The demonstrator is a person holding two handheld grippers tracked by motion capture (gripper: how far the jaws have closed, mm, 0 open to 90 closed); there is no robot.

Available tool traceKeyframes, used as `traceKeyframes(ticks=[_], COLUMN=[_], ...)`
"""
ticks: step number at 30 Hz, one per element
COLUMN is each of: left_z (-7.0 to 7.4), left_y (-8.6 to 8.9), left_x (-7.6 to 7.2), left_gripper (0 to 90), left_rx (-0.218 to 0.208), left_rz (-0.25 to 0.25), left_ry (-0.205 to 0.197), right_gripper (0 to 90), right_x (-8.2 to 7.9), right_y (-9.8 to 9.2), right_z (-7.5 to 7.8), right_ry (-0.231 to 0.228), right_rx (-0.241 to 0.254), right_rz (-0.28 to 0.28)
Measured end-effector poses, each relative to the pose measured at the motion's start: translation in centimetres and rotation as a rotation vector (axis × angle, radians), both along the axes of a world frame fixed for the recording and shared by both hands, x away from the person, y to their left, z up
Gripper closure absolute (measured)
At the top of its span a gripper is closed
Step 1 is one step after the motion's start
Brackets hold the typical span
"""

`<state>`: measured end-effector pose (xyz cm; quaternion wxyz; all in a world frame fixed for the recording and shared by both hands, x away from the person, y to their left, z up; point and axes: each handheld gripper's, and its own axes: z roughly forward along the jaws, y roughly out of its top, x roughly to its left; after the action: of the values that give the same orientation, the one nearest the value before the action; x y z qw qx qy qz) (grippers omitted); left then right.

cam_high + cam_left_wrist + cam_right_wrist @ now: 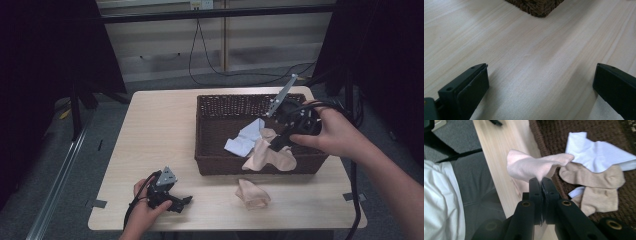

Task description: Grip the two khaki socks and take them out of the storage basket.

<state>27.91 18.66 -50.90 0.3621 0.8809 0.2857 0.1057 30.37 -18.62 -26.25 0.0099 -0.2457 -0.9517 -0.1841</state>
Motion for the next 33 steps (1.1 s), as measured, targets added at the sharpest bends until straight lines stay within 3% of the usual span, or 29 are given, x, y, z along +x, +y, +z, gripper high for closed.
traceKeyframes(ticks=[5,12,29,33], left_z=[0.0,0.0,0.0,0.0], left_y=[0.0,0.0,0.0,0.0], left_x=[0.0,0.0,0.0,0.0], left_gripper=[0.0,0.0,0.0,0.0], left_rx=[0.001,0.007,0.008,0.006], left_rz=[-0.001,-0.008,-0.007,-0.007], left_ry=[0.0,0.003,0.005,0.004], right_gripper=[87.8,87.6,87.2,80.6], right_x=[-0.3,-0.5,-0.7,-0.8], right_y=[0.4,1.1,2.0,2.1], right_z=[-1.0,-4.5,-10.1,-10.8], right_ry=[0.009,0.04,0.078,0.092], right_rx=[0.003,-0.001,-0.048,-0.036], right_rz=[0.027,0.053,0.065,0.052])
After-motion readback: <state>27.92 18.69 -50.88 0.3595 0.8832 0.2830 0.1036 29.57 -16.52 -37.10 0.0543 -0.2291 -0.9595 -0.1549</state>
